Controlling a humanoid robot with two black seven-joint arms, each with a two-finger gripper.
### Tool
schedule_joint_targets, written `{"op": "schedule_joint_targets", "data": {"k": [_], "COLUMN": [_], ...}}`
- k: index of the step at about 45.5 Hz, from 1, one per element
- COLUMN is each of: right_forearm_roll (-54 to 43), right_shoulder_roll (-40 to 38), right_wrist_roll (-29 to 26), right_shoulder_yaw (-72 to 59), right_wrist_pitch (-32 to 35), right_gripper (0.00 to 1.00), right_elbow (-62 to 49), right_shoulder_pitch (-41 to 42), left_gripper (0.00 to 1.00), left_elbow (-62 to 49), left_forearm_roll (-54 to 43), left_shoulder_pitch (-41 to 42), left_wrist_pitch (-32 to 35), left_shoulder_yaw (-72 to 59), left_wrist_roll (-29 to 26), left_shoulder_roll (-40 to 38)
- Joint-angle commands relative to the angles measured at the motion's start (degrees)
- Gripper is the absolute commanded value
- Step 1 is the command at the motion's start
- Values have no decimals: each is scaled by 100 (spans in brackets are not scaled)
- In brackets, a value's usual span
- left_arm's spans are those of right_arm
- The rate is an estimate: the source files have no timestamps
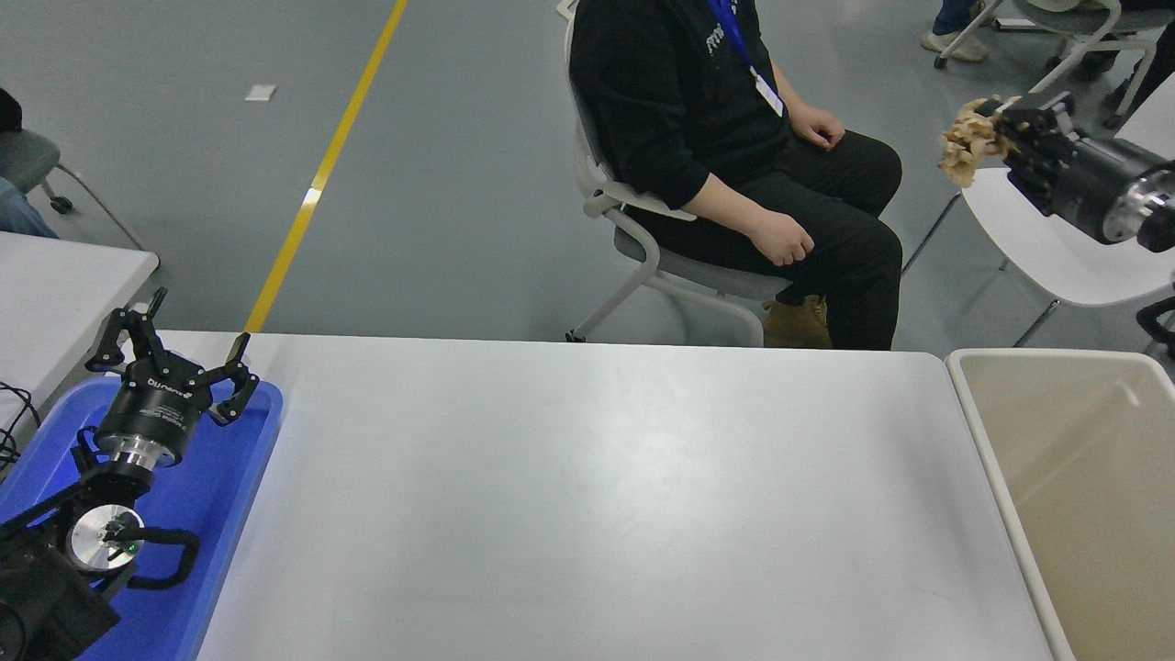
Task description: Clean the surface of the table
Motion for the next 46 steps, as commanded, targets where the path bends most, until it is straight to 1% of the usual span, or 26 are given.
{"op": "schedule_joint_targets", "data": {"k": [1, 4, 10, 13, 20, 27, 37, 46], "right_forearm_roll": [511, 555, 582, 582, 591, 626, 617, 547], "right_shoulder_roll": [-8, -17, -17, -25, -69, -122, -105, -96], "right_wrist_roll": [-111, -286, -805, -1139, -1623, -1860, -1904, -2273], "right_shoulder_yaw": [804, 1032, 1428, 1762, 2359, 2448, 2474, 2413], "right_wrist_pitch": [-85, -242, -612, -674, -709, -964, -1122, -1456], "right_gripper": [0, 0, 0, 0, 0, 0, 0, 0], "right_elbow": [-802, -899, -908, -908, -908, -908, -917, -917], "right_shoulder_pitch": [-644, -838, -1163, -1295, -1436, -1603, -1919, -2121], "left_gripper": [100, 100, 100, 100, 100, 100, 100, 100], "left_elbow": [0, 0, 0, 0, 0, 0, 0, 0], "left_forearm_roll": [0, 0, 0, 0, 0, 0, 0, 0], "left_shoulder_pitch": [0, 0, 0, 0, 0, 0, 0, 0], "left_wrist_pitch": [0, 0, 0, 0, 0, 0, 0, 0], "left_shoulder_yaw": [7, -2, 7, -2, 6, -2, -2, 7], "left_wrist_roll": [0, 0, 8, 0, 0, 0, 0, 0], "left_shoulder_roll": [-3, 6, -3, 6, -3, -3, 6, 6]}}
